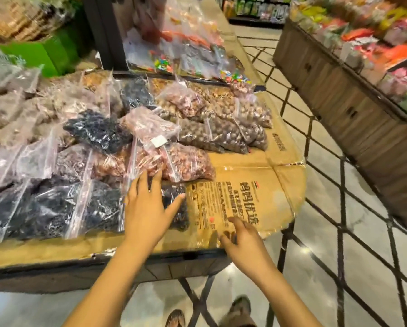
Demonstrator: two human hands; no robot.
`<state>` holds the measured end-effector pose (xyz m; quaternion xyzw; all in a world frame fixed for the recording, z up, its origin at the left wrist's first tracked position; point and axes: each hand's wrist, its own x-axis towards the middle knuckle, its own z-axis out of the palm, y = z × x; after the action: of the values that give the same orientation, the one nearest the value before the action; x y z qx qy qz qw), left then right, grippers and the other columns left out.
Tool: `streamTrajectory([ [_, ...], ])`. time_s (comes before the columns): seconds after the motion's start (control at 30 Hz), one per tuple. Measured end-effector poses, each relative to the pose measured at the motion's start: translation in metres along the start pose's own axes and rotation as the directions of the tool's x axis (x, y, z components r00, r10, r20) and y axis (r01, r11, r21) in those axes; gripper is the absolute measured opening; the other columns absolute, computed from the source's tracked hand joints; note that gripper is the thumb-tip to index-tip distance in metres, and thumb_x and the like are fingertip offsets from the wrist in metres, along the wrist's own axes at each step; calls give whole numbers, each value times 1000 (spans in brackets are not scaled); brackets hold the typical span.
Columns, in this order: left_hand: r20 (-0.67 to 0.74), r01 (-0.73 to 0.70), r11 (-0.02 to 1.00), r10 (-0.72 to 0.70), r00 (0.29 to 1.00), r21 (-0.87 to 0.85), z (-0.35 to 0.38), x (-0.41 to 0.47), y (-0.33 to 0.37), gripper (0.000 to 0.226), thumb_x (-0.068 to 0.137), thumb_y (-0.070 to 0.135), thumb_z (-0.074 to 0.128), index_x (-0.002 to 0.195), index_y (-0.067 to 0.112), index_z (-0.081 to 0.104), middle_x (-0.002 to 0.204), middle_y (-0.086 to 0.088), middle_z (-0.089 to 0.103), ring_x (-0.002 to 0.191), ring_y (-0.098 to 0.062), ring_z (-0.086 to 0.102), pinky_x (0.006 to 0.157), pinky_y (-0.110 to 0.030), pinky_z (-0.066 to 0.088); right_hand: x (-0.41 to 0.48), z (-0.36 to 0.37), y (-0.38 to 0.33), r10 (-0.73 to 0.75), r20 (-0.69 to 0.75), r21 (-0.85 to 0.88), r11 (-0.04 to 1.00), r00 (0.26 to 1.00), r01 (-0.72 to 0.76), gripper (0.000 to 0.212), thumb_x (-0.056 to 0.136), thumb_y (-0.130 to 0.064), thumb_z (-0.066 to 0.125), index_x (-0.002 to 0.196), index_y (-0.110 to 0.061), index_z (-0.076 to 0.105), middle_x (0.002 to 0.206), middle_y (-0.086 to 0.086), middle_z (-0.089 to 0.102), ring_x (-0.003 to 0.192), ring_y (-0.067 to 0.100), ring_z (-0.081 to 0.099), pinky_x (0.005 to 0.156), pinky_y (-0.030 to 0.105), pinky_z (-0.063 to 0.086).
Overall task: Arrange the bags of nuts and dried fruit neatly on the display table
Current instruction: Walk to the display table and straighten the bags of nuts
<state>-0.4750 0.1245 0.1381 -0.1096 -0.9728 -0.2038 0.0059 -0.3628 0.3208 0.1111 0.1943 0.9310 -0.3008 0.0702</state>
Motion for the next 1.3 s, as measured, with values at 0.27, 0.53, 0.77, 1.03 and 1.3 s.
streamTrajectory([
  [0.27,-103,208,975,-200,974,72,9,129,8,90,83,71,41,149,15,17,157,-22,15,143,-41,13,114,-56,20,121,-41,8,-154,78,6,988,985,154,46,90,-39,54,132,-22,43,122,7,55,116,26,48,89,32,39],
  [0.53,27,382,899,-397,918,212,-10,246,0,121,56,92,44,150,21,17,152,-24,28,137,-42,30,109,-54,30,213,-97,29,-326,204,-30,940,923,339,45,91,-36,54,134,-26,41,132,0,50,124,19,43,100,30,36],
  [0.77,240,444,887,-462,854,128,-20,285,-14,134,32,95,54,139,18,28,144,-19,43,126,-41,45,103,-51,39,242,-99,13,-319,308,-22,940,897,342,46,94,-32,53,137,-21,40,134,-2,49,124,15,43,98,22,35],
  [1.03,442,453,888,-375,815,-81,-35,310,-42,122,47,82,71,143,14,37,149,-8,41,129,-31,46,108,-47,37,222,-75,-27,-302,209,47,953,930,299,39,93,-28,55,131,-19,48,126,-5,51,117,8,44,93,15,30],
  [1.3,169,343,937,-328,929,-64,-46,293,-35,65,59,69,72,52,10,46,53,-6,49,52,-22,47,47,-30,34,208,-62,-61,-326,93,124,941,941,314,35,91,-27,57,126,-22,52,121,-13,50,115,1,41,98,16,30],
])
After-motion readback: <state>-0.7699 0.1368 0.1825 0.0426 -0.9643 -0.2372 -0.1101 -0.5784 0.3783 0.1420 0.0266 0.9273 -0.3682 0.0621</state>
